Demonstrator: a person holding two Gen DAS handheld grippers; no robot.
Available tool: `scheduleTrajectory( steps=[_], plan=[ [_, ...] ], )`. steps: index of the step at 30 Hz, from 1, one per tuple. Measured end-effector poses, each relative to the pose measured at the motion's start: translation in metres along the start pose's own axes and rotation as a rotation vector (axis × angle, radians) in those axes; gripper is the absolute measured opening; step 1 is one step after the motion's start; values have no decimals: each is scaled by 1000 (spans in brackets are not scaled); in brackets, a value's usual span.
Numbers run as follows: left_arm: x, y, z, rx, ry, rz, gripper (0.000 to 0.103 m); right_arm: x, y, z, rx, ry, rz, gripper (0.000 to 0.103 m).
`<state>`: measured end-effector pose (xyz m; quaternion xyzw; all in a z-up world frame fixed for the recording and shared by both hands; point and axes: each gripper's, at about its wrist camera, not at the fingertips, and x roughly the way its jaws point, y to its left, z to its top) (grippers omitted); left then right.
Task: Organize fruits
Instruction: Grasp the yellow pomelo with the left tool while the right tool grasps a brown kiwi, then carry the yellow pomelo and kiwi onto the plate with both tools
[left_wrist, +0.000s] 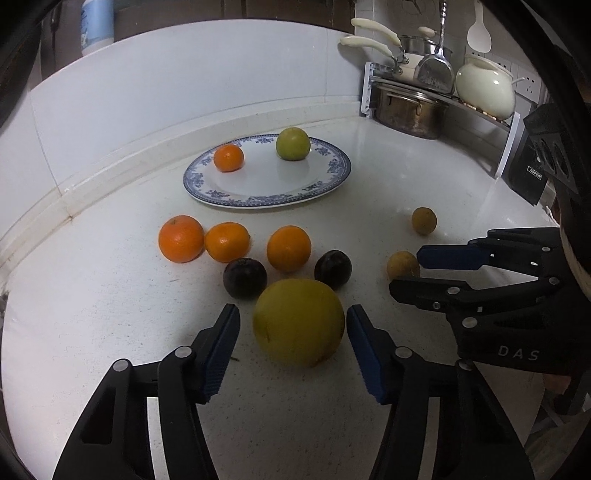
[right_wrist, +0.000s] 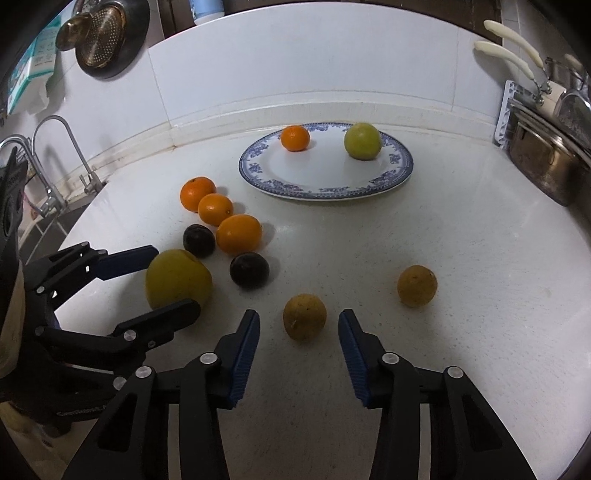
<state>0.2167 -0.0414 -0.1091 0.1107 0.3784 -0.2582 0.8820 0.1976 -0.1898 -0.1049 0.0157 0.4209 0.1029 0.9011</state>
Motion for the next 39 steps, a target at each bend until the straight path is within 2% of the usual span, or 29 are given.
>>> scheduleTrajectory(
  steps=[5, 9, 19, 39],
  plan=[
    [2, 1, 1, -19, 11, -13, 50, 7, -1, 1, 5, 16, 9, 35],
    [4, -1, 3, -18, 18, -9, 49, 12, -2, 0, 6, 28, 19, 27],
    [0, 3, 7, -71, 34, -19, 49, 4, -1, 1, 13, 13, 39, 27],
    [-51, 7, 40, -69, -89, 35, 48, -50, 3, 33, 6, -135, 51, 27]
  ],
)
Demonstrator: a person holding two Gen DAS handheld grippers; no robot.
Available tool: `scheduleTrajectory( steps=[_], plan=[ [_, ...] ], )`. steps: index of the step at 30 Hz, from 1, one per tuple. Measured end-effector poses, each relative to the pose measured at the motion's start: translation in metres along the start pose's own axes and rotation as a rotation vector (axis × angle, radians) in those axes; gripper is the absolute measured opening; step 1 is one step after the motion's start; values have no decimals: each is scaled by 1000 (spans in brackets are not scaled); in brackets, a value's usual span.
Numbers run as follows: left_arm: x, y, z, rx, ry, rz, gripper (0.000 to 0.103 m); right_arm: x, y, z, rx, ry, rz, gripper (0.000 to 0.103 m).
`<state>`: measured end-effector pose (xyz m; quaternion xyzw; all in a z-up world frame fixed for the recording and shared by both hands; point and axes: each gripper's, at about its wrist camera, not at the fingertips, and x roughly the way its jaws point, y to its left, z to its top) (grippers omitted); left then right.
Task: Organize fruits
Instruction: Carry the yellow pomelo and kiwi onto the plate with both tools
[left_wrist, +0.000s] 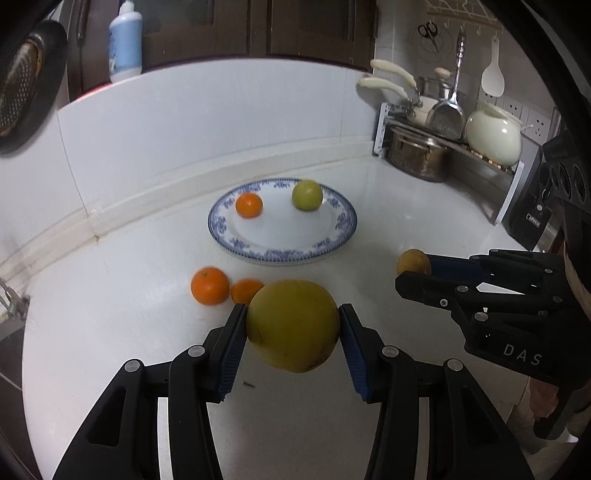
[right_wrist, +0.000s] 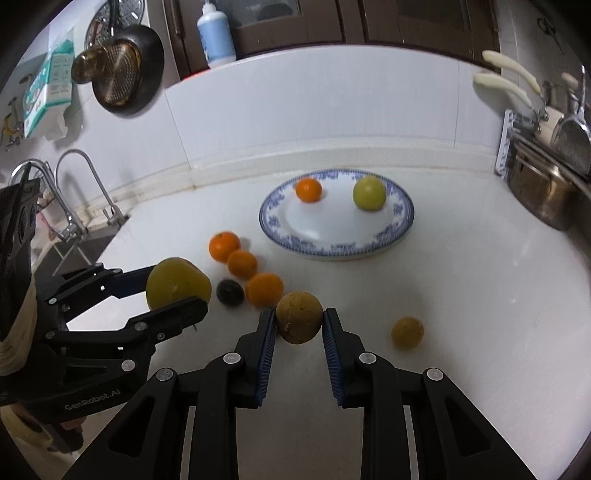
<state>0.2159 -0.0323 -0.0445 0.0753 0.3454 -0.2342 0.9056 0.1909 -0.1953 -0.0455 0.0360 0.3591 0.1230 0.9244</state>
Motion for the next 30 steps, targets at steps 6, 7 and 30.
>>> scheduleTrajectory(
  steps=[6, 7, 30],
  plan=[
    [-6, 2, 19, 20, -56, 24, 48, -7, -2, 19, -8, -57, -9, 27],
    [-6, 3, 22, 24, -65, 28, 48, -7, -3, 23, -12, -66, -10, 27],
    [49, 23, 90, 53, -80, 50, 48, 38, -28, 92, -46, -82, -14, 27]
  ],
)
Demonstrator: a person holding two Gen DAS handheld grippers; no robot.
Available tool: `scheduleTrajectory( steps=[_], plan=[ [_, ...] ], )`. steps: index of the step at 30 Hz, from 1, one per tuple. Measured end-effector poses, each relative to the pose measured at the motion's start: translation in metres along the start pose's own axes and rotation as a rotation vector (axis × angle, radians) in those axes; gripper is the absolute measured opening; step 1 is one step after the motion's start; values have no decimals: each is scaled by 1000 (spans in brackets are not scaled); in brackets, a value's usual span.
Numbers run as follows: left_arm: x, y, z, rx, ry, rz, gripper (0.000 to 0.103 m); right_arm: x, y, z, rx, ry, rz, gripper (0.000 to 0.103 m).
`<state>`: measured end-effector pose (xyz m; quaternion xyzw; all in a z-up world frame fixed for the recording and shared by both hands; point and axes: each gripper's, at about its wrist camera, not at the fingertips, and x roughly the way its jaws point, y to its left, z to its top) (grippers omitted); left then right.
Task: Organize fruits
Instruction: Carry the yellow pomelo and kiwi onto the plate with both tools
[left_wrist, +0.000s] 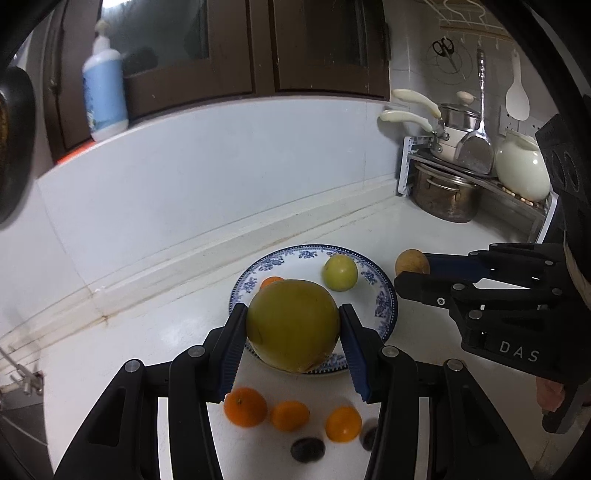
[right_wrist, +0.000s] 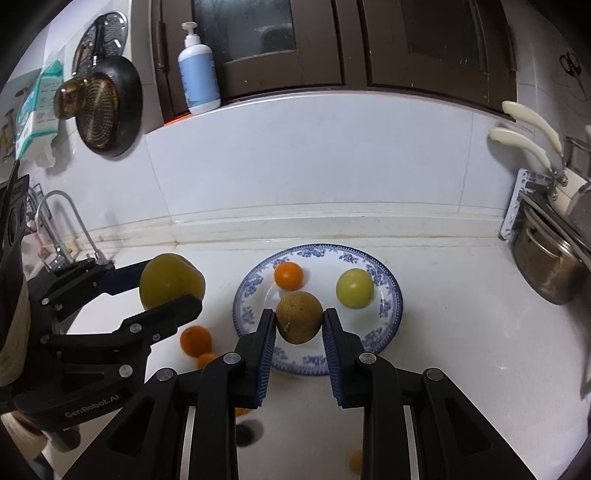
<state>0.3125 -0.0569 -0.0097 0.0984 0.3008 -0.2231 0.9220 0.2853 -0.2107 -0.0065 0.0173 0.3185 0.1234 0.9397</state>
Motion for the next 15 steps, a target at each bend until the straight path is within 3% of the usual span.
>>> scheduleTrajectory(
  steps=[15],
  plan=[
    [68, 16, 16, -14, 118, -15, 48, 64, -20, 25, -8, 122, -1, 27]
  ],
)
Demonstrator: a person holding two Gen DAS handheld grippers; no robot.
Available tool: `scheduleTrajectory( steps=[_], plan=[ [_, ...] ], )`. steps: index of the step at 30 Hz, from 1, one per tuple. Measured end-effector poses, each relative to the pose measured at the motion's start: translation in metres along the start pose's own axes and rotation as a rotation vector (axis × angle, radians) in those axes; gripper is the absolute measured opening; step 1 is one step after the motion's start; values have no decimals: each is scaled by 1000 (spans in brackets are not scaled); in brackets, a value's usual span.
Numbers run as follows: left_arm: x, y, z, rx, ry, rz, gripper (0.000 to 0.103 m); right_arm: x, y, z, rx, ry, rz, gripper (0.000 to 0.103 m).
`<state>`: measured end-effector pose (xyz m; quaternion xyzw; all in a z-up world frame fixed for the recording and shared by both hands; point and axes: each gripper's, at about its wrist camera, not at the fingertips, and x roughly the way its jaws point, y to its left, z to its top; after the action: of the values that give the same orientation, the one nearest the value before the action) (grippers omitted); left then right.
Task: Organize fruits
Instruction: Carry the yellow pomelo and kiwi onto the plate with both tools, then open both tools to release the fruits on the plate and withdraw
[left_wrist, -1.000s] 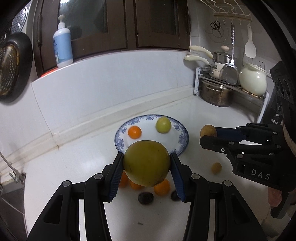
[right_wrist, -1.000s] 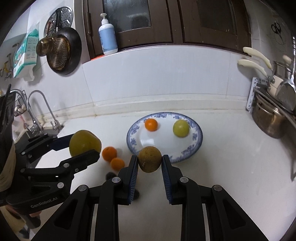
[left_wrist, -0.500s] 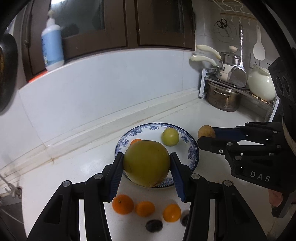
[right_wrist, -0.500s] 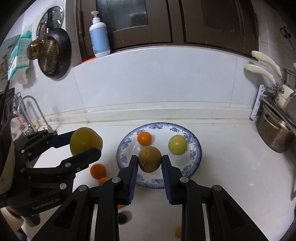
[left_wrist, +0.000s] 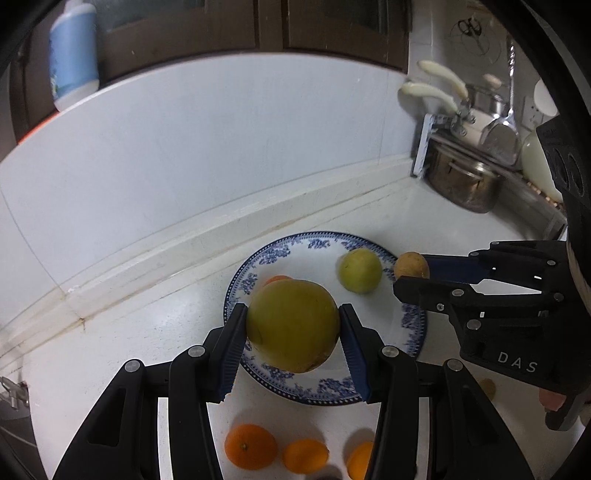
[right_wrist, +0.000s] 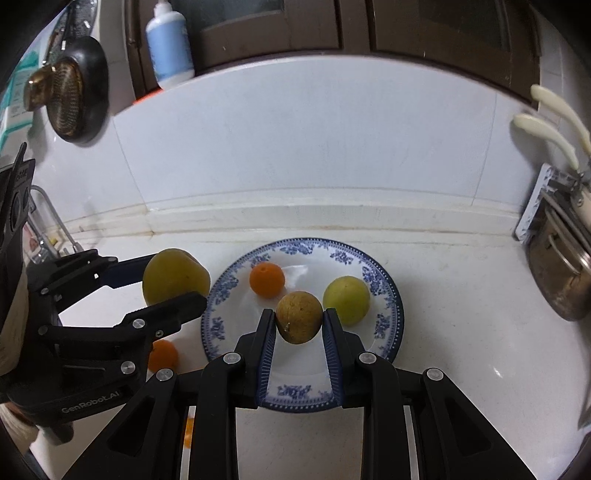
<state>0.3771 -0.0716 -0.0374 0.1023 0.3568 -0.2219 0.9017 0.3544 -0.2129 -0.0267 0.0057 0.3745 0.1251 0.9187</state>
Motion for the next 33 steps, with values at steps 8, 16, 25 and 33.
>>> scheduleTrajectory(
  steps=[8, 16, 25, 33],
  plan=[
    [37, 9, 2, -20, 80, 0, 48, 46, -16, 2, 26, 114, 15, 27],
    [65, 8, 2, -35, 149, -19, 48, 73, -27, -1, 50, 185, 24, 27],
    [79, 5, 1, -10, 196, -25, 48, 87, -29, -4, 44, 230, 25, 27],
    [84, 4, -3, -7, 221, -32, 49, 92, -28, -7, 42, 245, 24, 27]
  ],
)
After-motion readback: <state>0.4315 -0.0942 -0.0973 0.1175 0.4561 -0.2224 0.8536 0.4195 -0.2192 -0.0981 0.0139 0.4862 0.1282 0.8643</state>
